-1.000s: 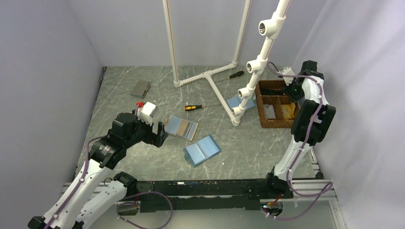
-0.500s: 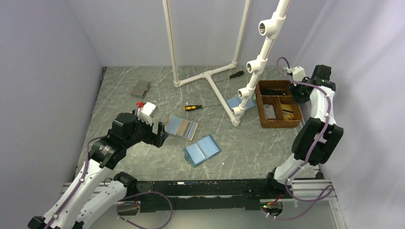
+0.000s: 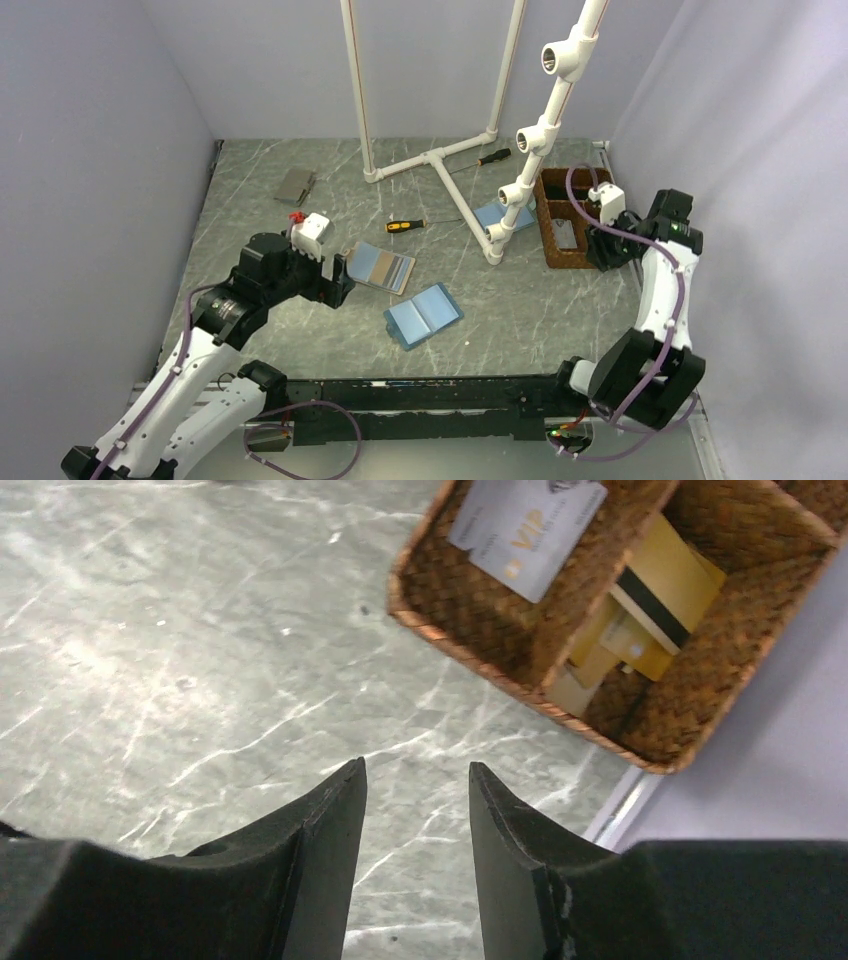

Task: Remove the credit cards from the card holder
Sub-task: Pick up the card holder from the center of the board.

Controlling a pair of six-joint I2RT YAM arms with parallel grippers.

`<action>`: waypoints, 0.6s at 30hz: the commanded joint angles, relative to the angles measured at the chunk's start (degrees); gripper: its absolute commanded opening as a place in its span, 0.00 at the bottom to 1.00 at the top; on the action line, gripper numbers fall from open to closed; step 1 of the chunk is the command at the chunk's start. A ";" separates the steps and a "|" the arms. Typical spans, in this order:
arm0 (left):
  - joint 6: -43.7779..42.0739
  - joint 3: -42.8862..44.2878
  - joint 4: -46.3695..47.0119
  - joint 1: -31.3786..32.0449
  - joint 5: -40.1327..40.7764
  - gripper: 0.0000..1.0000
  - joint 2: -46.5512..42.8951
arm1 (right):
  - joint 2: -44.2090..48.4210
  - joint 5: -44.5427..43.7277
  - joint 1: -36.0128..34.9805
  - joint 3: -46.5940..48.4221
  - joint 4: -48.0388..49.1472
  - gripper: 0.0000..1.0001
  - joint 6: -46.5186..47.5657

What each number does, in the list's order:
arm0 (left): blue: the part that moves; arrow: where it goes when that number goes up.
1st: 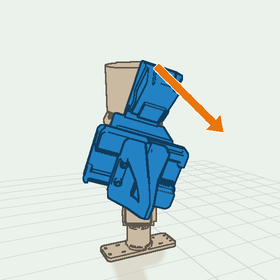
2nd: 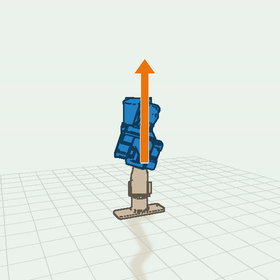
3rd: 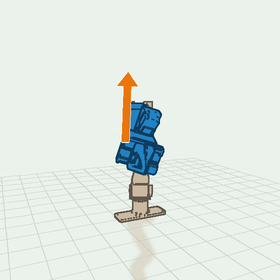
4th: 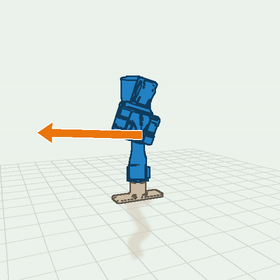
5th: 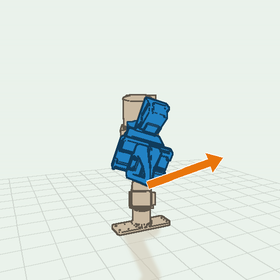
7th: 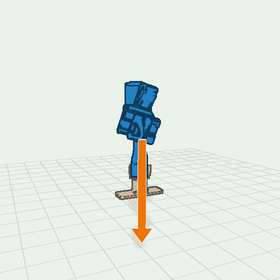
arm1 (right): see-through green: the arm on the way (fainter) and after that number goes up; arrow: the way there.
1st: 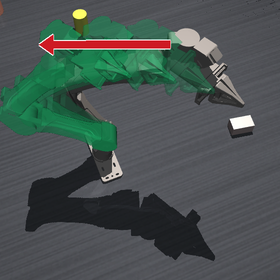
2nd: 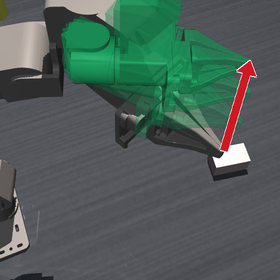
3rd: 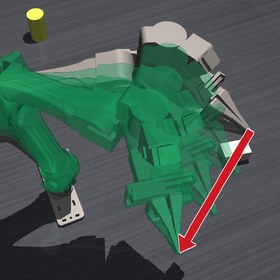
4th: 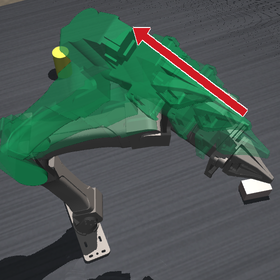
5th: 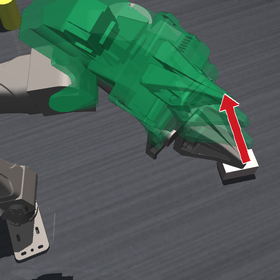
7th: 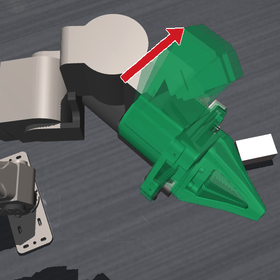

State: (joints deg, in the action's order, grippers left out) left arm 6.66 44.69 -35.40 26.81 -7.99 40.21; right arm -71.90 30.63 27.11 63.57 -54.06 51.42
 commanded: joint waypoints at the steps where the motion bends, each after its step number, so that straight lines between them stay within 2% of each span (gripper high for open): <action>1: 2.14 1.27 0.55 -0.67 -1.61 0.99 0.86 | 6.53 8.54 0.49 -3.94 -2.24 0.45 5.45; 4: 4.20 1.22 1.19 -1.11 -2.58 0.99 0.94 | 10.49 12.33 0.55 -6.23 -3.21 0.49 8.29; 8: 9.68 -0.03 3.36 -1.32 -5.02 0.99 0.51 | 14.01 19.07 0.40 -8.09 -7.27 0.58 13.83; 10: 12.54 -0.78 4.69 -1.32 -6.06 0.99 0.32 | 14.55 23.96 0.41 -7.60 -12.48 0.66 19.41; 15: 18.85 -1.47 7.27 -1.32 -7.01 0.99 -0.10 | 13.79 34.73 0.08 -6.69 -31.47 0.87 41.56; 18: 21.00 -1.24 8.30 -1.32 -7.21 0.99 -0.31 | 15.31 37.40 -3.54 -7.41 -31.28 0.90 42.10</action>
State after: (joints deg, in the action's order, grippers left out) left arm 22.02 43.29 -31.62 25.69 -13.28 40.95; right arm -58.15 57.25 26.74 55.86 -76.75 81.36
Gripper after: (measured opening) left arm 0.994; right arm 0.883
